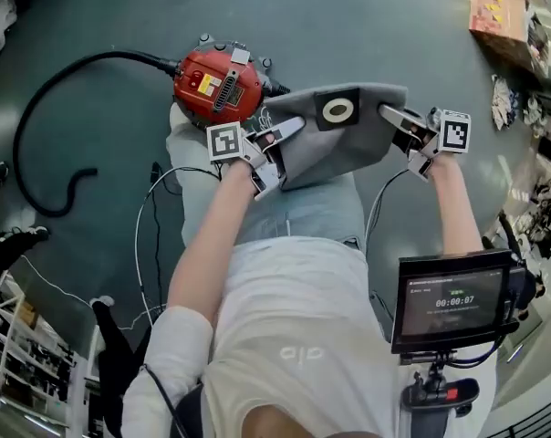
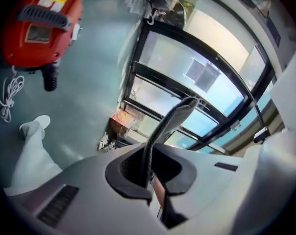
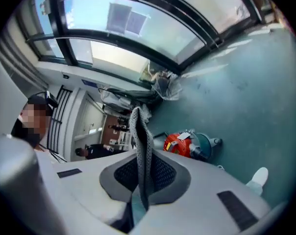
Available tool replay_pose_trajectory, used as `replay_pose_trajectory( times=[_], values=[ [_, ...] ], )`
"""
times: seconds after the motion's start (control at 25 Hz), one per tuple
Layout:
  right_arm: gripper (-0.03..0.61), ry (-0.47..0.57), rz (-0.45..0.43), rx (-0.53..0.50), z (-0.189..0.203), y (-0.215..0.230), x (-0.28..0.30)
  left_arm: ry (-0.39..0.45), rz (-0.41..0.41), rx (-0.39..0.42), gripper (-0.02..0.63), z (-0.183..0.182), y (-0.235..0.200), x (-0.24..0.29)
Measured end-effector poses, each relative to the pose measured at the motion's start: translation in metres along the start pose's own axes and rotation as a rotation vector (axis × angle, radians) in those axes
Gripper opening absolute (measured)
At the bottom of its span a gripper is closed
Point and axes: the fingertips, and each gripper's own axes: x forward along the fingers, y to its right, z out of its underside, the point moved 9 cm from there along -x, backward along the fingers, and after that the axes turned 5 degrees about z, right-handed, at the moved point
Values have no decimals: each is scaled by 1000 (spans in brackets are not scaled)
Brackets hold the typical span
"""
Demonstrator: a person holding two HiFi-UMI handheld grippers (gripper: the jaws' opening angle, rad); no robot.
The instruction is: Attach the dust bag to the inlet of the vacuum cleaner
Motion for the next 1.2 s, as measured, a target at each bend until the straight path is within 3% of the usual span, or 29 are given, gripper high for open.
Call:
replay_pose_trajectory(
  times=[0.08,0.16,0.32,0.44,0.64,0.76,0.92,0.96,1.04,1.2],
  values=[
    [17,-67,-31,39,-17,14,13,77,-44,-24,15,4,-7,1],
    [17,-121,-65,131,-12,57,38,170,-38,-62,15,9,-51,7],
    [17,-316,-3,203,21,172,86,320,-68,-175,15,18,-163,-2],
    [17,-442,74,215,37,233,123,425,-92,-304,15,18,-232,-15],
    [17,-534,253,303,41,281,172,498,-117,-385,15,-11,-295,-29],
    [17,-550,236,287,30,294,211,545,-74,-405,15,-37,-322,-32],
    [17,-601,78,212,-5,256,242,619,147,-365,15,-49,-295,-39],
    [17,-635,48,189,-10,244,247,616,165,-350,15,-48,-286,-41],
    [17,-695,15,170,-15,224,258,593,82,-255,15,-49,-271,-48],
    [17,-745,42,172,-17,195,274,493,-236,73,17,-60,-230,-43]
  ],
)
